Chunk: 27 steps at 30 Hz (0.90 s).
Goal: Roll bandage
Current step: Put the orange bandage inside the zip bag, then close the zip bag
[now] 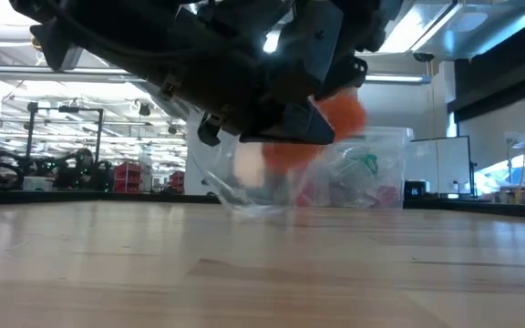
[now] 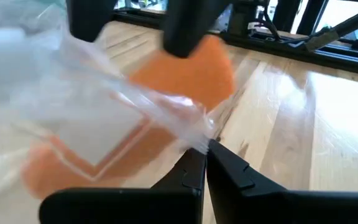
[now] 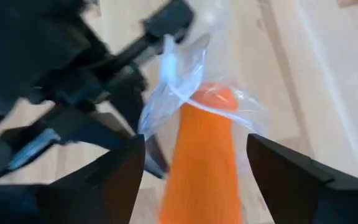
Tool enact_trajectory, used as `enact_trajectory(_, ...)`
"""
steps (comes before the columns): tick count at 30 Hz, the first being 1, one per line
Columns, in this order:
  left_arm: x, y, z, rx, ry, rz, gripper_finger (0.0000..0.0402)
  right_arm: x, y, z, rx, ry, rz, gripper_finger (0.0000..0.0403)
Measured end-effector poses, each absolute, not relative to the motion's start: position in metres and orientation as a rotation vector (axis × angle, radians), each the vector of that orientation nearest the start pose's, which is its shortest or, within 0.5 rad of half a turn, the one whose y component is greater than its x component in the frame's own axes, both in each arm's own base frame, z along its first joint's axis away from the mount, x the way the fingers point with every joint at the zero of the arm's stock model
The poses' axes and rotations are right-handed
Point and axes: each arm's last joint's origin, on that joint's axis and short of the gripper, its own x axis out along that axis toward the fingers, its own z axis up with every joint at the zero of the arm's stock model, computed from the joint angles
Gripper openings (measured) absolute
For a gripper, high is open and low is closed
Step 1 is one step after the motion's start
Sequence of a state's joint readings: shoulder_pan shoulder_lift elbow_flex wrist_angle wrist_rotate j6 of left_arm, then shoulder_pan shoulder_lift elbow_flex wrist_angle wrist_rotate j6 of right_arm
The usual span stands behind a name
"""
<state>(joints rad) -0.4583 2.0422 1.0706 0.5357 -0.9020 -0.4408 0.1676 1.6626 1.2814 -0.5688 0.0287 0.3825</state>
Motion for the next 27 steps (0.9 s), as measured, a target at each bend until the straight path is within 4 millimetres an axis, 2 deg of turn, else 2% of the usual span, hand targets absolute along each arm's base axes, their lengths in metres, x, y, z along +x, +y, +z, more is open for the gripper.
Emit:
enact_trajectory(5, 0.374, -0.159, 0.134, -0.161, 0.233, 0.499, 0.0003, 0.353, 0.058, 0.25, 0.244, 0.908, -0.075, 0.0285)
enact_trajectory(9, 0.373, -0.161, 0.135, -0.161, 0.232, 0.494, 0.0003, 0.349, 0.059, 0.243, 0.233, 0.989, -0.054, 0.0285)
enact_trajectory(12, 0.372, -0.162, 0.135, -0.161, 0.231, 0.49, 0.0003, 0.337, 0.057, 0.254, 0.242, 1.012, -0.061, 0.0285)
enact_trajectory(16, 0.371, -0.166, 0.138, -0.079, 0.241, 0.46, 0.0003, 0.307, 0.061, 0.28, 0.213, 1.039, -0.059, 0.0285)
enact_trajectory(20, 0.367, -0.172, 0.156, 0.038, 0.233, 0.418, 0.0003, 0.275, 0.072, 0.294, 0.102, 1.048, -0.09, 0.0285)
enact_trajectory(22, 0.365, -0.175, 0.168, 0.052, 0.205, 0.403, 0.0003, 0.264, 0.079, 0.288, 0.053, 1.018, -0.119, 0.0285)
enact_trajectory(25, 0.36, -0.178, 0.193, 0.108, 0.152, 0.375, 0.0003, 0.252, 0.09, 0.27, 0.027, 0.973, -0.141, 0.0285)
enact_trajectory(27, 0.356, -0.181, 0.209, 0.19, 0.138, 0.354, 0.0003, 0.249, 0.1, 0.258, 0.034, 0.875, -0.125, 0.0285)
